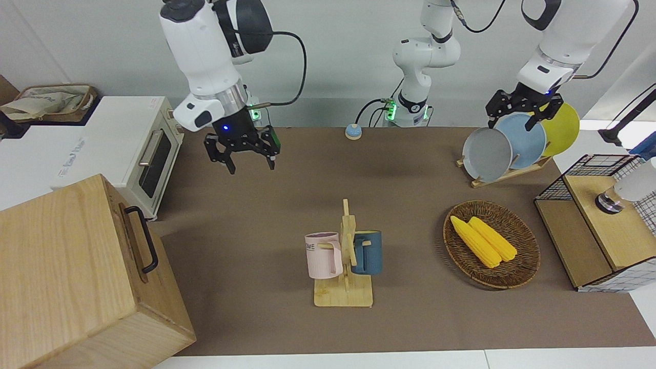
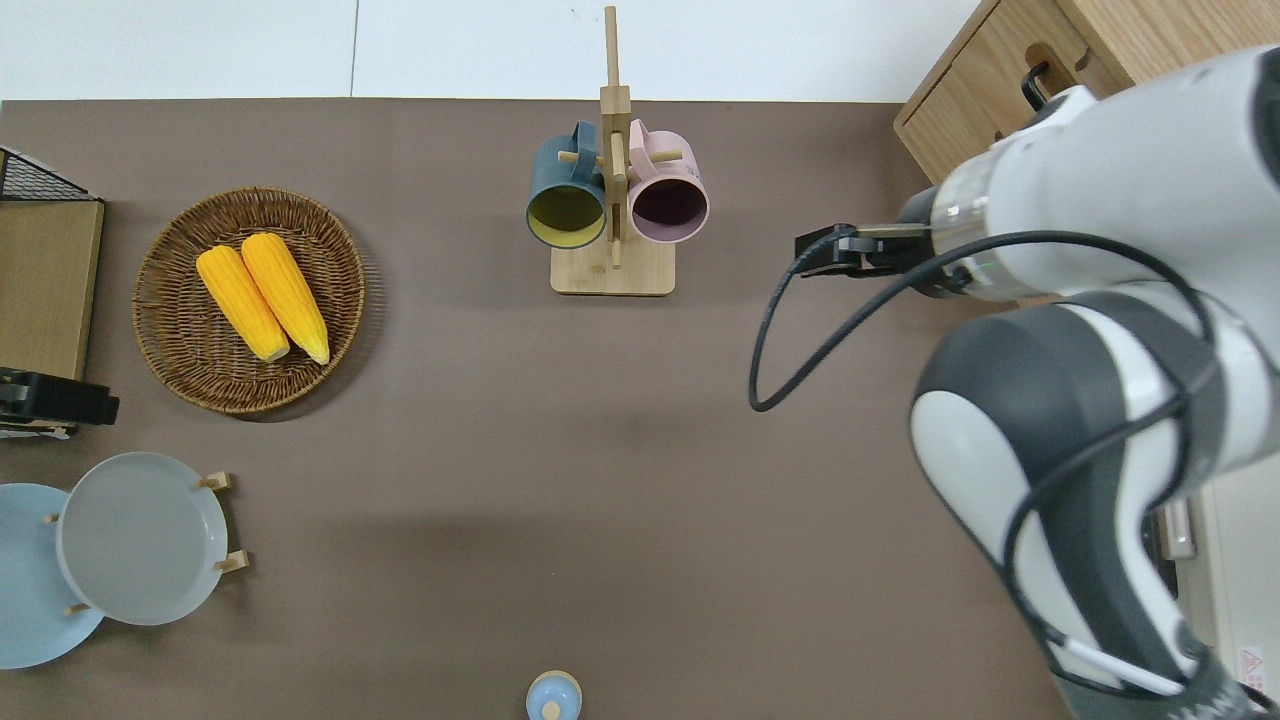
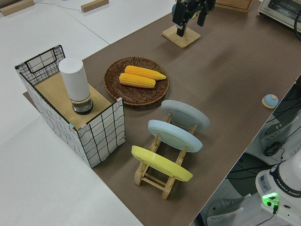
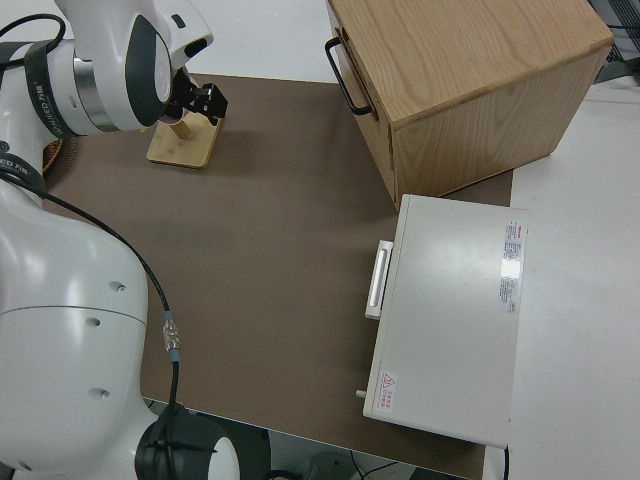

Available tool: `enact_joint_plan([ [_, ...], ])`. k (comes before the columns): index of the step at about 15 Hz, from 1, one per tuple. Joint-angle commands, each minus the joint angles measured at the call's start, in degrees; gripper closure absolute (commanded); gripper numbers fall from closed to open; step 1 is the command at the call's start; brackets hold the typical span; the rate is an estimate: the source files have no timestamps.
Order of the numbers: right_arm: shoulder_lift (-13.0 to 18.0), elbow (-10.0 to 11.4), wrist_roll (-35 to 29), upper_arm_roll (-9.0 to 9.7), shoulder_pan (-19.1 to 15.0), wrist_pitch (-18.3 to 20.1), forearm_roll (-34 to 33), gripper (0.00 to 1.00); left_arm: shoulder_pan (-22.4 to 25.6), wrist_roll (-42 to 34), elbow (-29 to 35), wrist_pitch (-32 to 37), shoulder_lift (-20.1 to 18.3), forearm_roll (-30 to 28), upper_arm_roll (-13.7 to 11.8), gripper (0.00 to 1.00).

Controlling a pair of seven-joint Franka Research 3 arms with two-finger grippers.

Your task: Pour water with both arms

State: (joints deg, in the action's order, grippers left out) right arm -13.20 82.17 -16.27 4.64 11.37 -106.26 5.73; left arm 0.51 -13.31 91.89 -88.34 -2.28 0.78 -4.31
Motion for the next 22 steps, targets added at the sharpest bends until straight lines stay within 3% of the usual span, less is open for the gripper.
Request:
enact_joint_plan([
  [1,-3.4,-0.1,-0.6,-0.33,1.5,-4.0,0.3,0.011,0.2,-6.9,-1.4,-2.8,1.4,0.6,-6.5,0.00],
  [6,-8.3,0.1,-1.9,-0.42,5.3,-12.7,-0.5,0.011,0.2,-18.7,-3.3,-5.5,4.1,0.4,-14.8,0.00],
  [10,-11.4,0.1,-1.6,-0.33,7.0,-17.3,-6.8,0.011,0.7,-26.4,-3.5,-9.5,6.1,-1.0,-19.8,0.00],
  [15,-16.1,0.1,-1.7,-0.33,8.2,-27.9,-17.0,0.013,7.4,-33.2,-3.5,-14.4,8.3,-7.6,-19.9,0.00],
  [20,-18.4,-0.2,-2.1,-0.33,8.1,-36.8,-18.8,0.021,10.1,-35.5,-3.3,-19.3,9.1,-12.6,-19.9,0.00],
  [22,-18.8,-0.3,-2.1,-0.33,8.0,-38.6,-20.1,0.050,11.0,-35.9,-2.4,-23.0,9.2,-16.9,-19.9,0.00],
])
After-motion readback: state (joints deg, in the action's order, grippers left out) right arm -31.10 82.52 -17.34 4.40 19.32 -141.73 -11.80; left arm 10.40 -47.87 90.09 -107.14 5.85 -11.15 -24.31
